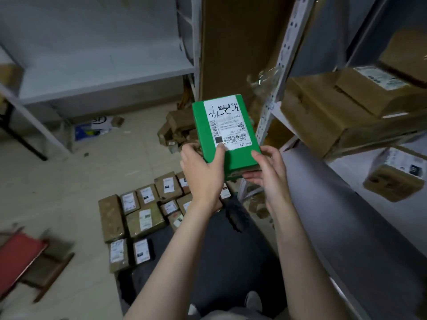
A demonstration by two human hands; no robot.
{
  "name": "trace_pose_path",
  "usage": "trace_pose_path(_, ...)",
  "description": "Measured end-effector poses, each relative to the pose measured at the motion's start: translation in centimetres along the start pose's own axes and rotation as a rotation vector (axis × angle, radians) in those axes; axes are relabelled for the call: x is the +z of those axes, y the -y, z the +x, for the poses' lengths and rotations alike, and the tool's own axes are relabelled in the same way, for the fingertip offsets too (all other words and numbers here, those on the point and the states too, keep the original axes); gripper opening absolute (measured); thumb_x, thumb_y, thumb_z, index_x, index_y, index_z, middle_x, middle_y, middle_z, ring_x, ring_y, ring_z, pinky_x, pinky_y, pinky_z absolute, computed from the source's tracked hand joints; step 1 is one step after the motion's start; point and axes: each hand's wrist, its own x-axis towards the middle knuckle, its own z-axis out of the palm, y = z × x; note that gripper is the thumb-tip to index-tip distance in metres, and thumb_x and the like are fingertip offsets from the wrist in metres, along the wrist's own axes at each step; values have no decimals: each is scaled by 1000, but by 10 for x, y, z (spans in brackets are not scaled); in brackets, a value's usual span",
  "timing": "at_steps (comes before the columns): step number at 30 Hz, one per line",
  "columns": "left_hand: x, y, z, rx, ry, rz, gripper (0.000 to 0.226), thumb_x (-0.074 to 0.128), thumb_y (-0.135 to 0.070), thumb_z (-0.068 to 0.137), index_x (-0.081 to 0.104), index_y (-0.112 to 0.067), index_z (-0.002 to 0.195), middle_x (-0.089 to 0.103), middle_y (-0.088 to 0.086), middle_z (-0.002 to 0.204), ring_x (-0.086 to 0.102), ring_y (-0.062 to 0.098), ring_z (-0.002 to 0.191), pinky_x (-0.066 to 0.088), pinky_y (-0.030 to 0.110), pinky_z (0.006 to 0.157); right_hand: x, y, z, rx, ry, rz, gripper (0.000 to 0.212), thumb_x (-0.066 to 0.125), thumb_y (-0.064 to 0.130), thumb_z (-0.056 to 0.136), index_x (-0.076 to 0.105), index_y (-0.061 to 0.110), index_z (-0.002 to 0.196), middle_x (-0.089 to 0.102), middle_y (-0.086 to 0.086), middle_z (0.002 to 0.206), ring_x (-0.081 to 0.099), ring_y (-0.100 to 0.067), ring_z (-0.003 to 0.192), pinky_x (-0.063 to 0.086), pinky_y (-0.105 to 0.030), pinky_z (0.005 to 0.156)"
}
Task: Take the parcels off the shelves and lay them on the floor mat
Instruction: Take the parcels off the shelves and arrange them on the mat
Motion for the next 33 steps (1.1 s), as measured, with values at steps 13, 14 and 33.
trace_pose_path(13,-110,156,12,-390,-154,280,56,56,-51,91,49,-1,114,49,17,121,46,35,114,36,40,94,132,-113,-30,414,289,-233,21,54,19,101,50,14,121,64,-9,118,66,-25,63,57,-33,69)
trace_pose_path(14,-116,166,10,-414,-167,289,55,56,-51,92,50,-1,114,49,17,120,46,36,114,36,41,94,140,-120,-32,439,316,-253,23,54,20,101,49,13,123,64,-9,118,66,-25,64,57,-35,72)
trace_pose_path(33,-148,327,-12,-951,-146,348,67,64,-50,86,45,-1,127,53,20,129,53,36,118,45,41,97,216,-282,-30,730,677,-581,15,49,11,102,46,11,117,59,-15,130,72,-37,90,54,-44,87)
